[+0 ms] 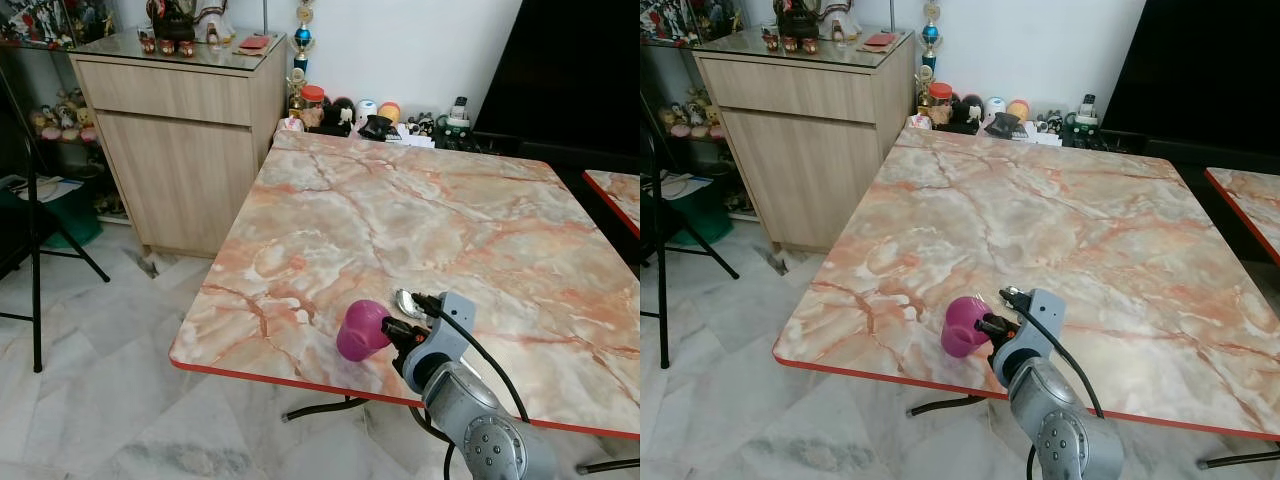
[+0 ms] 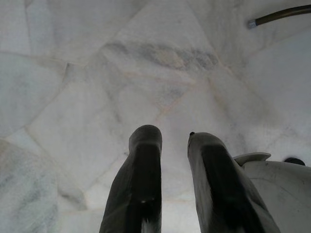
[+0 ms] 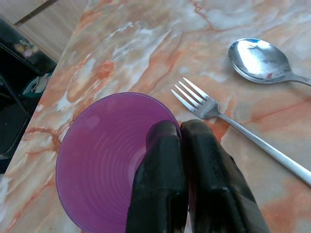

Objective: Setting the table

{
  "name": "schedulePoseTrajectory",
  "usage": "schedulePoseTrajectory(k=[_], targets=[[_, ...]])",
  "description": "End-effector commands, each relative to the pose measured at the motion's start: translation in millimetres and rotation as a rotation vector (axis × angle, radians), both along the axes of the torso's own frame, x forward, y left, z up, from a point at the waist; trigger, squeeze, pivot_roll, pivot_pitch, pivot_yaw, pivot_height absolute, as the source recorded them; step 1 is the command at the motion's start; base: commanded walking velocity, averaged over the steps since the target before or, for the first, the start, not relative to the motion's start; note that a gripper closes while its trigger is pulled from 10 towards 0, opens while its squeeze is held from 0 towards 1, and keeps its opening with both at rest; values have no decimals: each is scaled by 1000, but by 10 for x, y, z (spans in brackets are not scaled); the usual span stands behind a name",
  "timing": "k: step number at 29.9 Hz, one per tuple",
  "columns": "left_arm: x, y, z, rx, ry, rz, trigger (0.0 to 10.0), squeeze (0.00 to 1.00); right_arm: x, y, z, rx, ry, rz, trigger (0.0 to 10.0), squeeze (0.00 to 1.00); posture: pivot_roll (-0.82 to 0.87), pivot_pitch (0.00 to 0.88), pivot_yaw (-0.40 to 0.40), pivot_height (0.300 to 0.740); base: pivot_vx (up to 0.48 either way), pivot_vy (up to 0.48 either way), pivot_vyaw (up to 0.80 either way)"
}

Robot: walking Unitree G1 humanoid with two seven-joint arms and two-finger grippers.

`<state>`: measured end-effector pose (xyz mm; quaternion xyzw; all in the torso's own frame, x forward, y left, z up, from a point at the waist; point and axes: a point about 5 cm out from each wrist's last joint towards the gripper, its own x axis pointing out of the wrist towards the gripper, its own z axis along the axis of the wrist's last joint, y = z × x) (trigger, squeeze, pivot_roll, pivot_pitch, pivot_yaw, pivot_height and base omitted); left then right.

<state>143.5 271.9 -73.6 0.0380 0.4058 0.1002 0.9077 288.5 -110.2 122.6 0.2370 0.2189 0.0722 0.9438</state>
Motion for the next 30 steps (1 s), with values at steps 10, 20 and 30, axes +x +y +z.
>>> schedulePoseTrajectory(k=[10, 20, 30], targets=[[-6, 15, -6, 7, 15, 15, 10000, 0, 212, -61, 538, 111, -362, -112, 10000, 0, 119, 50, -67, 740, 0, 0, 0], [-71, 54, -23, 38, 45, 32, 10000, 0, 235, -135, 637, 149, -489, -167, 10000, 0, 129, 0, -78, 740, 0, -346, 0], [-30, 68, -2, 48, 42, 6, 10000, 0, 321, -72, 708, 144, -535, -146, 10000, 0, 130, 0, -67, 740, 0, -480, 0]])
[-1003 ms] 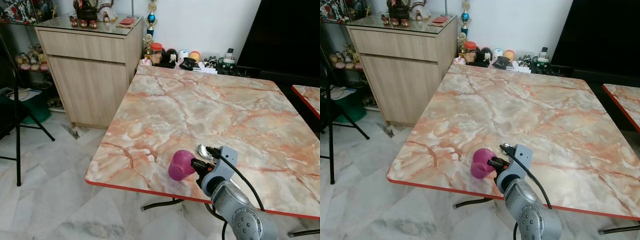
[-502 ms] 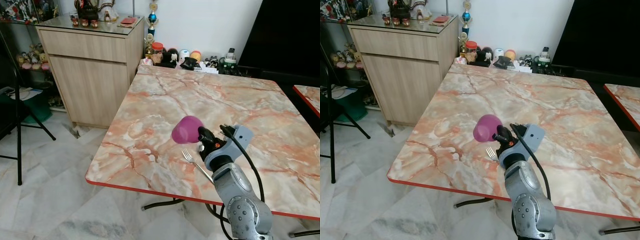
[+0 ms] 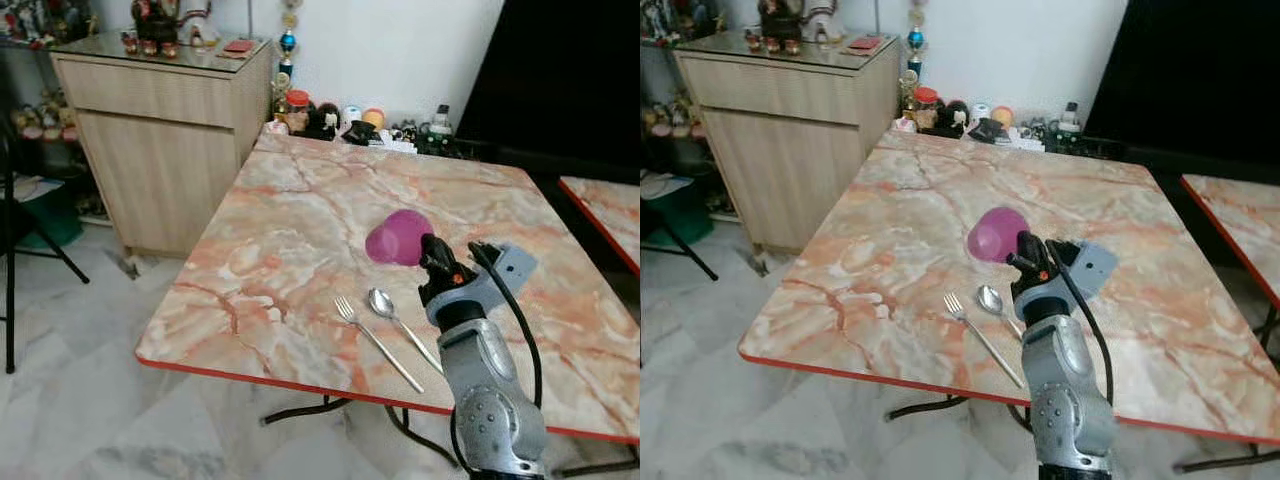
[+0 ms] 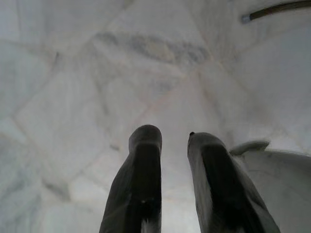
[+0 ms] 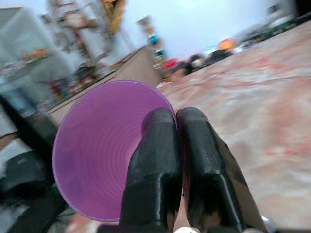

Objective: Setting the table

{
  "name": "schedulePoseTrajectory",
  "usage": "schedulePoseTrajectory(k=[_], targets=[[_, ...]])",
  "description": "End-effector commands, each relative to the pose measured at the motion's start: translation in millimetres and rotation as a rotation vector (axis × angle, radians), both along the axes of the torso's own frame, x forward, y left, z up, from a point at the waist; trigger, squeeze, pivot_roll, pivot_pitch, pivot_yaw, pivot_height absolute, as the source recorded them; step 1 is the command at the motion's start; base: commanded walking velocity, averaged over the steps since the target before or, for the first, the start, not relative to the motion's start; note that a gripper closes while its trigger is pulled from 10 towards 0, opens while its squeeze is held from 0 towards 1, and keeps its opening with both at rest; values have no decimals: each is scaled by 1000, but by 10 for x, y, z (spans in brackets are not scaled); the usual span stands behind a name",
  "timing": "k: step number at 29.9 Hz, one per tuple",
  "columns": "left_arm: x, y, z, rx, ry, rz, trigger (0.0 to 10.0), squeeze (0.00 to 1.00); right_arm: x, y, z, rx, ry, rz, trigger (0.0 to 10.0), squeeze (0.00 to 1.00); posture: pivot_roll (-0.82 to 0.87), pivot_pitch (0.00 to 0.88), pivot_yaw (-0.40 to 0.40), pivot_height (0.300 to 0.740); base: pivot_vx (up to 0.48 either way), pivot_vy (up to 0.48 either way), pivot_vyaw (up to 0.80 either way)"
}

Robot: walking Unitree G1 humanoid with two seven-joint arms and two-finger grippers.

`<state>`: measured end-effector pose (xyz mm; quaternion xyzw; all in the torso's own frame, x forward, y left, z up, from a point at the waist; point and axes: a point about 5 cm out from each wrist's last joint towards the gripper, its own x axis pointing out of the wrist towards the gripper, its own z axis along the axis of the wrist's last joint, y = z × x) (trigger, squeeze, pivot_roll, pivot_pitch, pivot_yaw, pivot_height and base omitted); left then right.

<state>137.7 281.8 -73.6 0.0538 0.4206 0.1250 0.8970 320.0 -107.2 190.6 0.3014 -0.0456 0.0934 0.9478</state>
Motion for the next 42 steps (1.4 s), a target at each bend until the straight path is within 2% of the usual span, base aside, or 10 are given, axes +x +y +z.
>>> schedulePoseTrajectory(k=[1, 10, 14, 22, 26, 30, 37, 42], targets=[[32, -30, 0, 2, 4, -31, 10000, 0, 11, -108, 39, -18, -33, -40, 10000, 0, 130, 0, -67, 740, 0, -480, 0], [-63, 64, 0, 20, 30, -19, 10000, 0, -16, -259, -25, -33, -27, -109, 10000, 0, 129, 0, -59, 740, 0, -480, 0], [-38, 101, 24, 30, 23, -16, 10000, 0, 3, -295, -4, -39, -42, -127, 10000, 0, 135, 0, -60, 740, 0, -480, 0], [55, 75, 48, 32, 10, -39, 10000, 0, 33, -369, 19, -29, -55, -164, 10000, 0, 135, 0, -53, 740, 0, -480, 0], [69, 57, 46, 35, 15, -62, 10000, 0, 26, -434, -62, -31, -39, -194, 10000, 0, 136, 0, -35, 740, 0, -480, 0], [47, 82, 49, 40, 27, -84, 10000, 0, -35, -575, -201, -17, -20, -262, 10000, 0, 132, 12, 4, 740, 0, -480, 0], [55, 213, 110, 67, 28, -91, 10000, 0, -77, -566, -248, 15, -27, -300, 10000, 0, 131, 26, 35, 740, 0, -480, 0], [90, 207, 121, 69, 20, -92, 10000, 0, -69, -588, -228, 16, -36, -311, 10000, 0, 126, 31, 29, 740, 0, -480, 0]])
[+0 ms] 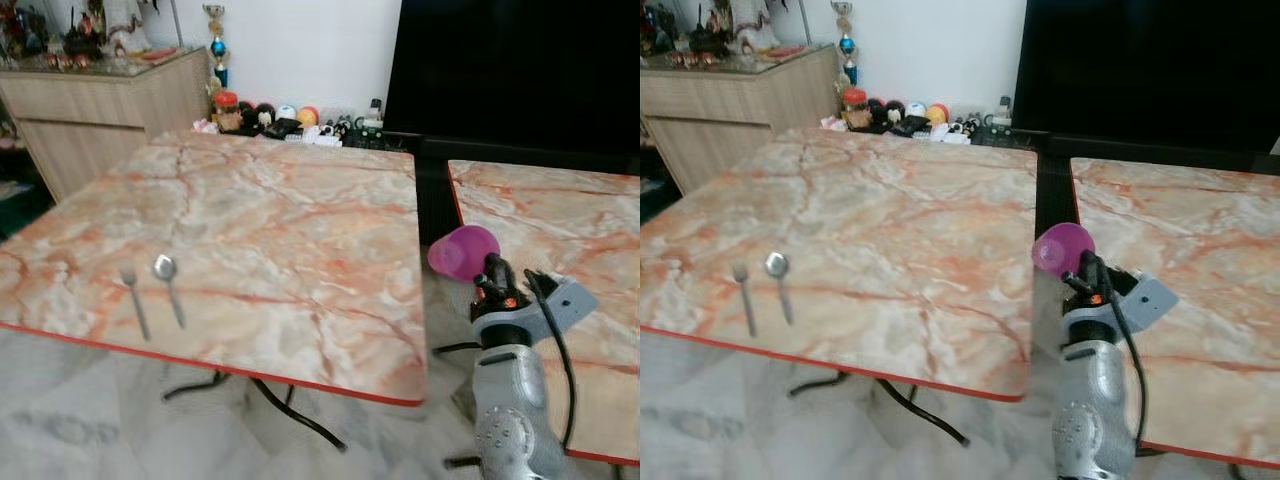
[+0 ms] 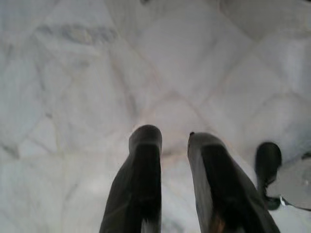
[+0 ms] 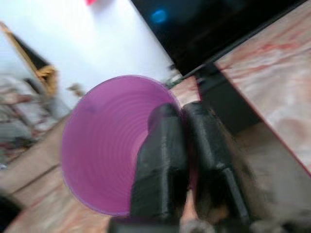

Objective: Setting the table

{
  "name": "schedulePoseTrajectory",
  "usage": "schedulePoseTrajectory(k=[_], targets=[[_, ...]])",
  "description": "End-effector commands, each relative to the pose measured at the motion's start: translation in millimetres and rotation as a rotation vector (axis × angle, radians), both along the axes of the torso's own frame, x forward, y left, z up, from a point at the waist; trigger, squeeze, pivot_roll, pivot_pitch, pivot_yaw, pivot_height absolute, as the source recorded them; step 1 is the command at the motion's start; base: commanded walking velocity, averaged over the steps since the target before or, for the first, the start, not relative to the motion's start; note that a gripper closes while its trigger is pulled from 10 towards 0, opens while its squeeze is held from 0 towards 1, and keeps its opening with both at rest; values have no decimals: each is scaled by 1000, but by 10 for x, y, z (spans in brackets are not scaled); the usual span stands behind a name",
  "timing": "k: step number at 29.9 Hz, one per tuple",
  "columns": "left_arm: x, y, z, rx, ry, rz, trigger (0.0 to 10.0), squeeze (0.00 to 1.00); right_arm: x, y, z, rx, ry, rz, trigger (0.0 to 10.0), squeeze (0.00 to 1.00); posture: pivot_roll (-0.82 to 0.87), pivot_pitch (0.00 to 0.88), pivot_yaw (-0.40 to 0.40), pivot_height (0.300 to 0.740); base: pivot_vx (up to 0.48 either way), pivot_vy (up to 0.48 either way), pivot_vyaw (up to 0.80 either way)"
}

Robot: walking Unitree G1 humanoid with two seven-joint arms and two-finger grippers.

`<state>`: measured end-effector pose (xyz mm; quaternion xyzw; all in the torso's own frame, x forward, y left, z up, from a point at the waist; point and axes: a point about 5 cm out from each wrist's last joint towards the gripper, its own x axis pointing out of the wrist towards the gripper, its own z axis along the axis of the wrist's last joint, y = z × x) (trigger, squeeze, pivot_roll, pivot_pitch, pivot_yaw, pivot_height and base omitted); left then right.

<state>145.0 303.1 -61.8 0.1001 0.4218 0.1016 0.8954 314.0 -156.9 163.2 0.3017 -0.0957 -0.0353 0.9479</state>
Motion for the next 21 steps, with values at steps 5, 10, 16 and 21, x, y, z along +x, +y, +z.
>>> schedulePoseTrajectory(k=[5, 10, 16, 21], targets=[[41, -63, -14, -7, -1, -11, 10000, 0, 11, -154, 112, -27, -41, -58, 10000, 0, 116, 37, 14, 740, 0, -480, 0], [28, -113, -40, -18, 2, -11, 10000, 0, 21, -175, 149, -46, -49, -73, 10000, 0, 111, 39, 4, 740, 0, -480, 0], [-5, -118, -55, -21, 7, -7, 10000, 0, 21, -181, 162, -46, -49, -91, 10000, 0, 110, 34, -1, 740, 0, -480, 0], [-25, -123, -65, -24, 10, -2, 10000, 0, 2, -219, 137, -38, -34, -141, 10000, 0, 110, 27, -6, 740, 0, -288, 0]])
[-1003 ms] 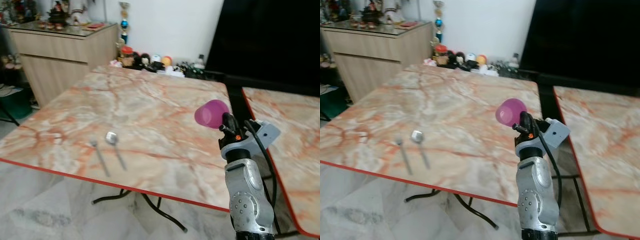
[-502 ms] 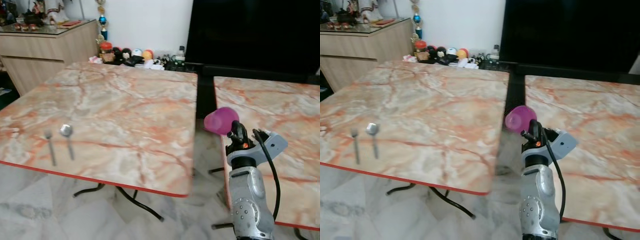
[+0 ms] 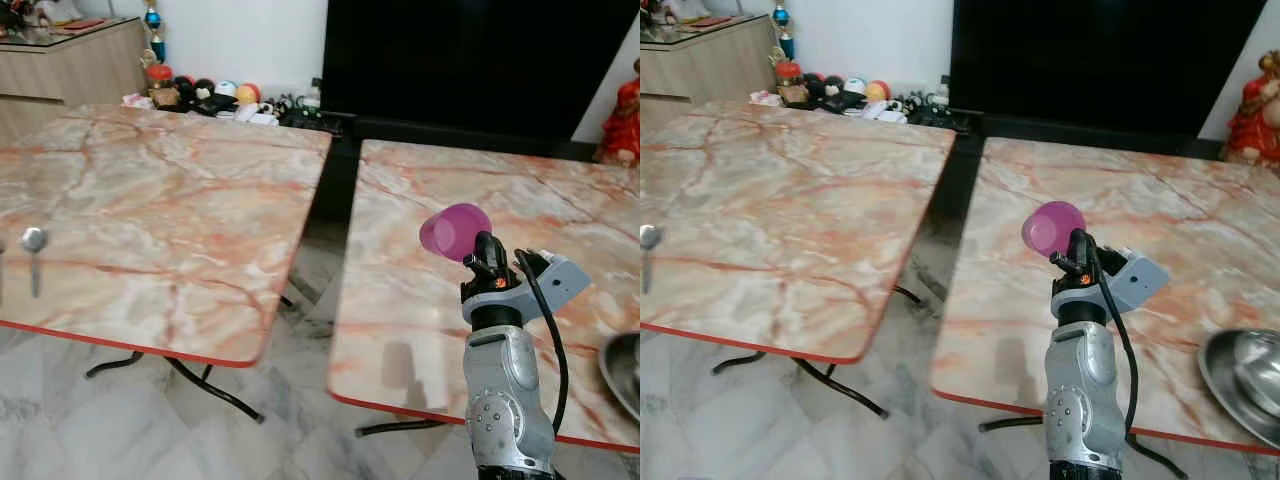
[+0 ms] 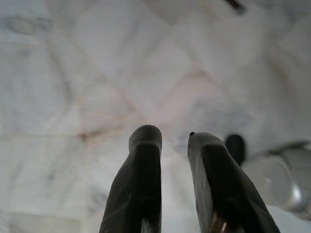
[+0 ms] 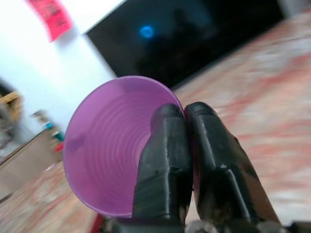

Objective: Setting the table

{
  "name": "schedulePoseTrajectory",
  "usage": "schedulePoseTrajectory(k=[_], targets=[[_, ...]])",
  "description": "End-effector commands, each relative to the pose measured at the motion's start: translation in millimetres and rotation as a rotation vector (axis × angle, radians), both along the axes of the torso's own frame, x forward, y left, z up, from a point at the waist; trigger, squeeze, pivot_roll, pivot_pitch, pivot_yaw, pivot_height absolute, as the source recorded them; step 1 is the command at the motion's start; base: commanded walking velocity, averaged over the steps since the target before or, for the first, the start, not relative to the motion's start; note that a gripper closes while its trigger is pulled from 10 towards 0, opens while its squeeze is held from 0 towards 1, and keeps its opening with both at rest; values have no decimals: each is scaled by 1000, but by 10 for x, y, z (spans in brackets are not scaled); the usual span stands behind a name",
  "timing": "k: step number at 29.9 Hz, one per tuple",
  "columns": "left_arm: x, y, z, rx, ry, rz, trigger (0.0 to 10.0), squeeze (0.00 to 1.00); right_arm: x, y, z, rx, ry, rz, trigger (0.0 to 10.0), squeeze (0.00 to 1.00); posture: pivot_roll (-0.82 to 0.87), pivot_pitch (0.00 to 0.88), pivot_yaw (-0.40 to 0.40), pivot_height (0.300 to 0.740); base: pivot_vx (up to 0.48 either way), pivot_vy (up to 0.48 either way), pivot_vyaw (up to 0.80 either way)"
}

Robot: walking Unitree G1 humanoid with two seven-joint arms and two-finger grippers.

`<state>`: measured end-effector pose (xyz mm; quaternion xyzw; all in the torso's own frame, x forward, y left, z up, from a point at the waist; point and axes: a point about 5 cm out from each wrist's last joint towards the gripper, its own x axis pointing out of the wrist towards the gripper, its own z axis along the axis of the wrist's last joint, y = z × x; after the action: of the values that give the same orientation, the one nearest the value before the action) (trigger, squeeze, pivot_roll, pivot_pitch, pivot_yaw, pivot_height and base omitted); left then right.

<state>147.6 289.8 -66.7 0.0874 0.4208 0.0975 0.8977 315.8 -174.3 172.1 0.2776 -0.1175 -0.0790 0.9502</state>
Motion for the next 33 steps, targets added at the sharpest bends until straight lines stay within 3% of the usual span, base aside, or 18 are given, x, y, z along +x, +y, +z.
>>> schedulePoseTrajectory(k=[1, 5, 10, 26, 33], targets=[[-52, 8, -17, 2, 15, -6, 10000, 0, -18, -49, 45, 5, -21, -46, 10000, 0, 110, 26, -6, 740, 0, 0, 0], [-61, 0, -23, 1, 16, -7, 10000, 0, -11, -50, 22, 1, -1, -50, 10000, 0, 109, 19, -11, 740, 0, 0, 0], [-68, -12, -30, -2, 17, -11, 10000, 0, 1, -41, 22, -2, 4, -50, 10000, 0, 109, 14, -13, 740, 0, 0, -761], [-94, -31, -46, -9, 20, -3, 10000, 0, 55, 113, 8, -25, 34, -3, 10000, 0, 112, 27, -25, 740, 0, 0, 0], [-95, -67, -63, -19, 19, 7, 10000, 0, 88, 68, -82, -89, 146, -53, 10000, 0, 103, 30, -45, 740, 0, 0, 0]])
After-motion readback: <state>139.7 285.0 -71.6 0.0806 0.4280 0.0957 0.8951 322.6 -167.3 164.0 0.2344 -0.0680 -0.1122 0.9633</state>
